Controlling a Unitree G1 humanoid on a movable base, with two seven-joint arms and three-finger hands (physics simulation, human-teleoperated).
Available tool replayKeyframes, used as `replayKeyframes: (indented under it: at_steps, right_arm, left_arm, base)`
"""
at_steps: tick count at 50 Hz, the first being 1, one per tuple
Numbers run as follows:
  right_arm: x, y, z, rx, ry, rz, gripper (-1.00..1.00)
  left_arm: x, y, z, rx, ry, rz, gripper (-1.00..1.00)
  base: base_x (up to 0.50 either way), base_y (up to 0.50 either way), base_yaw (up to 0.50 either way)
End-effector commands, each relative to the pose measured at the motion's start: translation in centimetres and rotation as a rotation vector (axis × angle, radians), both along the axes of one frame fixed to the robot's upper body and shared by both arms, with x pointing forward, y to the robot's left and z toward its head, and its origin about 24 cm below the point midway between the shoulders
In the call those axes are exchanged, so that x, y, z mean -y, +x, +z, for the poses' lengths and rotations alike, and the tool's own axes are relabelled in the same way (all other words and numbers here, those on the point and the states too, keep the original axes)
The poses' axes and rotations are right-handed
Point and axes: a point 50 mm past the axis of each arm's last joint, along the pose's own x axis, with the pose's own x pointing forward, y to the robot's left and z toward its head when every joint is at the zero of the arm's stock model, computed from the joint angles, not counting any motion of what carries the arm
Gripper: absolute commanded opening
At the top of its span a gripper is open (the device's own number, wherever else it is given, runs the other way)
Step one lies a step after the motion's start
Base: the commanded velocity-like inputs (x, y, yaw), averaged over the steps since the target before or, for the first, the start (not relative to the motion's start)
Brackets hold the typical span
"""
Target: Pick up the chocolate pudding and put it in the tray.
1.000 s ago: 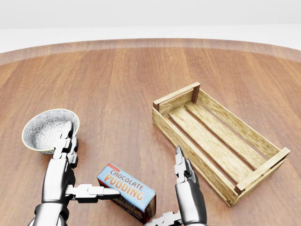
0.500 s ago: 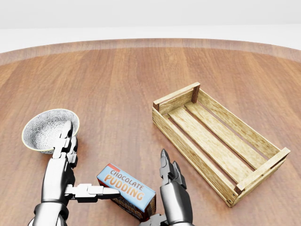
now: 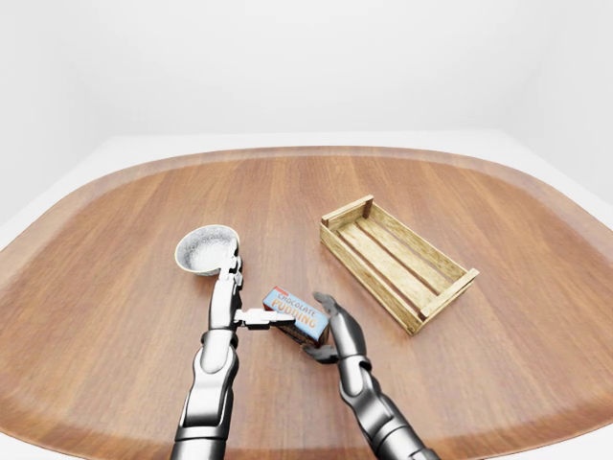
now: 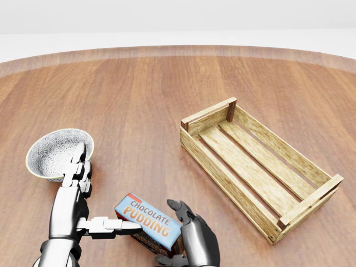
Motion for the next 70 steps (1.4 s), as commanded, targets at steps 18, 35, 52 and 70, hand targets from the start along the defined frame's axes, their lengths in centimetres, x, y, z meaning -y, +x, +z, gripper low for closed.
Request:
replayKeyframes:
  at_steps: [18,35,52,70]
  right_arm:
    - [-0.1,-0.3,-0.9,-0.023,-0.043,-0.004,-1.00]
    - [-0.3,-0.4,3.4,0.108,0.125,0.033,-1.00]
    - [0.1,0.3,5.1,0.159,0.186,0.037,-1.00]
    - [0.1,4.3,7.3,0.203,0.218,0.044,-1.00]
  left_arm:
    - [-0.2,-0.1,0.1,0.006,-0.051,-0.015,1.00]
    - [-0.2,-0.1,0.1,0.006,-0.051,-0.015,1.00]
    - [-0.2,-0.1,0.1,0.006,-0.051,-0.015,1.00]
    - [-0.2,-0.1,0.1,0.006,-0.051,-0.015,1.00]
  base:
    - [0.00,0.00,0.00]
    - [0.00,0.00,0.00]
    - [0.00,0.00,0.00]
    - [0.00,0.00,0.00]
